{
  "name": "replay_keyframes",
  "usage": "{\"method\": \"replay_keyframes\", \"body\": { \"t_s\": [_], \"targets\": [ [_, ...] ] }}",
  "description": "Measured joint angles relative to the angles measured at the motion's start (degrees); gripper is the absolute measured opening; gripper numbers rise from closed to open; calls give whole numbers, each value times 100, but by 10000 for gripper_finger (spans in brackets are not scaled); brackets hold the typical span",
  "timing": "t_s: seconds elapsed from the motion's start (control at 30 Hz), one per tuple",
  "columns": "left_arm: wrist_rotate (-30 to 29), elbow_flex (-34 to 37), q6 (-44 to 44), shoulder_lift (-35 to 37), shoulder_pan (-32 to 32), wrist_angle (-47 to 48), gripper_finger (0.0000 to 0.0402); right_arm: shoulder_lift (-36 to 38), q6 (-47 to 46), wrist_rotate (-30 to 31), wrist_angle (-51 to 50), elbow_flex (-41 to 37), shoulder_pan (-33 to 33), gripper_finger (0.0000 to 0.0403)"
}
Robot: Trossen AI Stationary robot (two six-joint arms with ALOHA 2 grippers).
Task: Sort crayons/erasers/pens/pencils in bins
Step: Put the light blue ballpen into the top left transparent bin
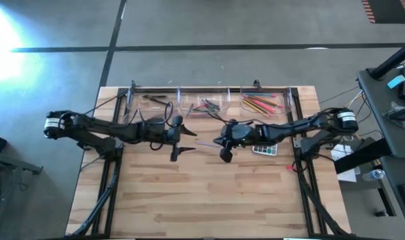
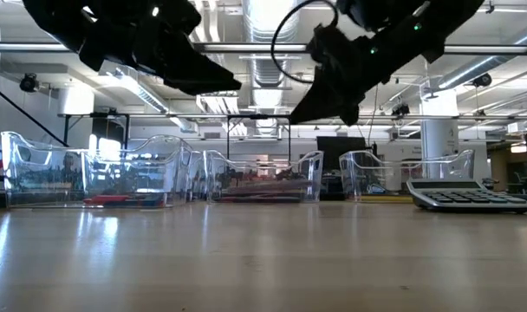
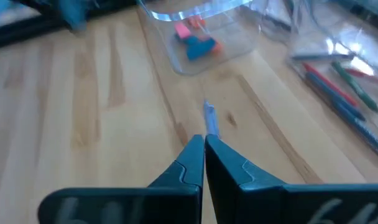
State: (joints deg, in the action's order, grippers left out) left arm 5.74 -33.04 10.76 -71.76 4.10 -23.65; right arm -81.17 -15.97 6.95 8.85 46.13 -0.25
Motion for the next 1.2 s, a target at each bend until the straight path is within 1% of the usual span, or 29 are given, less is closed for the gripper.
{"method": "replay_keyframes", "body": {
  "t_s": [0.17,0.27,0.33,0.47,0.57,0.67,0.8,0.9,1.0,1.1,1.2],
  "targets": [
    [0,-67,9,-193,4,25,252,176,14,54,-119,-187,-2,7],
    [0,-95,9,-176,4,13,252,35,228,62,-116,-187,-6,11],
    [0,-95,11,-131,3,16,252,-131,372,57,-65,-182,-4,21],
    [0,-91,9,-77,2,15,252,-573,362,-52,-86,-173,-61,63],
    [0,-76,4,-75,2,30,252,-956,264,-265,151,-124,-133,103],
    [0,-69,4,-75,2,17,252,-1333,410,-290,359,-69,-210,138],
    [0,-54,2,-75,2,23,252,-1728,543,-343,430,146,-350,167],
    [0,-42,2,-75,2,23,252,-2005,617,-655,400,276,-410,174],
    [0,-35,0,-75,2,23,252,-2221,556,-702,453,354,-417,173],
    [0,-38,-2,-75,2,29,252,-2430,452,-707,501,354,-439,164],
    [0,-55,-4,-75,2,25,252,-2575,502,-681,430,347,-439,145]
  ]
}}
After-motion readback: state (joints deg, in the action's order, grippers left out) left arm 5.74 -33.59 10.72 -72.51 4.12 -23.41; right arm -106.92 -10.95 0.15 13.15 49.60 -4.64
